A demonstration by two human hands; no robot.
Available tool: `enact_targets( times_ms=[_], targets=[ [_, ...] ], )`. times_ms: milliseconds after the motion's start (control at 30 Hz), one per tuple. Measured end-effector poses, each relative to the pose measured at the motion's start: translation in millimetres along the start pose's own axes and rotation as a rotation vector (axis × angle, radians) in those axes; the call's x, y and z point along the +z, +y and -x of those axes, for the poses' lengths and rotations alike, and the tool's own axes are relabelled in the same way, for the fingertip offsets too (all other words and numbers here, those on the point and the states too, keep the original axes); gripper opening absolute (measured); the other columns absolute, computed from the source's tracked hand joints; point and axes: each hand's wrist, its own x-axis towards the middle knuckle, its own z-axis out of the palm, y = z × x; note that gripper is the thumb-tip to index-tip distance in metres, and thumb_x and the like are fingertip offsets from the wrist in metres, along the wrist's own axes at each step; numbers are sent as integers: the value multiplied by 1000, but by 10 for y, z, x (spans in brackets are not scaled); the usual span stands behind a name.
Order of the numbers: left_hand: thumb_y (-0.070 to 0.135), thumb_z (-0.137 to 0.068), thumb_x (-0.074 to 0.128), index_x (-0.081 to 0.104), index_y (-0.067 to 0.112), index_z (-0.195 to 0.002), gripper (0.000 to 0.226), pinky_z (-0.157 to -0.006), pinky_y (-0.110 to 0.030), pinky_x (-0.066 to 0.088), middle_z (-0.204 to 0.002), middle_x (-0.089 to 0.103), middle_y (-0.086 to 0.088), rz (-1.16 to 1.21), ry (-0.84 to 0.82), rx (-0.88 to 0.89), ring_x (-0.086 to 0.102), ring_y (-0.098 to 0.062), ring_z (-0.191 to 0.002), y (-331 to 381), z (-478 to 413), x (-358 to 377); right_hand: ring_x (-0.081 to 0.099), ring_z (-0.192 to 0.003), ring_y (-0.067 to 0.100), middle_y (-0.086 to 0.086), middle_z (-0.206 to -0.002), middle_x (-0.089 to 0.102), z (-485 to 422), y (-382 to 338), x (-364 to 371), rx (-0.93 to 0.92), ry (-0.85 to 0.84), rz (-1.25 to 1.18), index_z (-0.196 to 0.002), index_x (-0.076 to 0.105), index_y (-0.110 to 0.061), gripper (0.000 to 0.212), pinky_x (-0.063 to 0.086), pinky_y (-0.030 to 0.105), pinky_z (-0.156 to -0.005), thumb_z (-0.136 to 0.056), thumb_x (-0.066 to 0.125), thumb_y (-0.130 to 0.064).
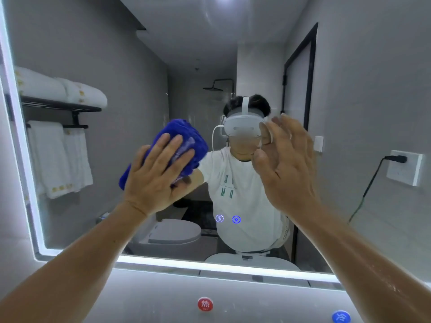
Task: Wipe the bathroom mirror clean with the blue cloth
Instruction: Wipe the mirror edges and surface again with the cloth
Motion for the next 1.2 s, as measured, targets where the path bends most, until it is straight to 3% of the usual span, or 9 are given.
enact_targets(
  times_ms=[100,300,467,667,833,933,1067,1133,1200],
  targets=[
    [44,-101,30,37,21,-148,53,-111,-47,28,-153,38,-13,0,9,-217,33,-33,-142,-61,73,-33,29,-142,23,4,-151,35,29,-49,41,-36,-13,16,-140,48,-14,52,24,40,-115,-92,47,-32],
    [27,-93,39,35,20,-149,57,-108,-50,29,-158,31,-11,15,8,-773,28,-33,-144,650,-327,-40,25,-144,21,3,-153,33,65,35,-10,-15,-37,12,-142,46,-15,55,21,39,-117,-92,39,-39],
    [24,-94,39,34,16,-151,58,-106,-52,30,-159,26,-13,55,-40,-927,26,-33,-146,1176,-730,-51,25,-141,18,1,-151,30,67,306,-162,27,18,-1,-141,45,-17,49,20,35,-115,-94,48,-33],
    [33,-97,37,30,17,-153,58,-108,-54,29,-160,24,-13,135,-73,-792,23,-33,-147,1900,-1107,-9,30,-137,22,2,-148,32,137,660,-462,50,94,30,-140,43,-19,53,31,46,-110,-92,39,-39],
    [32,-96,42,25,20,-152,61,-107,-52,31,-159,26,-9,194,-77,-503,25,-28,-146,2311,-1323,-2,24,-137,15,4,-150,32,183,877,-761,106,132,61,-140,45,-18,53,16,28,-106,-92,42,-39],
    [31,-95,44,26,19,-153,62,-109,-51,29,-160,24,-8,150,-107,-306,24,-29,-147,2115,-1265,31,23,-139,16,4,-150,31,196,835,-775,139,112,54,-140,46,-16,56,16,29,-106,-91,40,-42],
    [31,-96,43,26,24,-154,61,-113,-48,22,-162,20,-4,110,-103,-37,18,-25,-150,1676,-1197,57,29,-135,21,6,-148,34,178,623,-613,94,108,27,-140,46,-18,53,28,40,-107,-93,40,-43],
    [34,-95,44,27,24,-154,62,-113,-48,22,-162,19,-4,86,-95,-18,17,-25,-150,1330,-1162,64,33,-135,26,5,-147,33,130,476,-482,47,104,31,-139,46,-16,50,35,52,-107,-93,44,-35],
    [37,-96,42,29,22,-153,60,-111,-49,25,-161,24,-6,57,-82,-95,21,-27,-149,915,-1151,59,33,-136,27,3,-147,31,48,293,-340,27,93,15,-140,45,-14,51,35,55,-107,-92,43,-34]
  ],
)
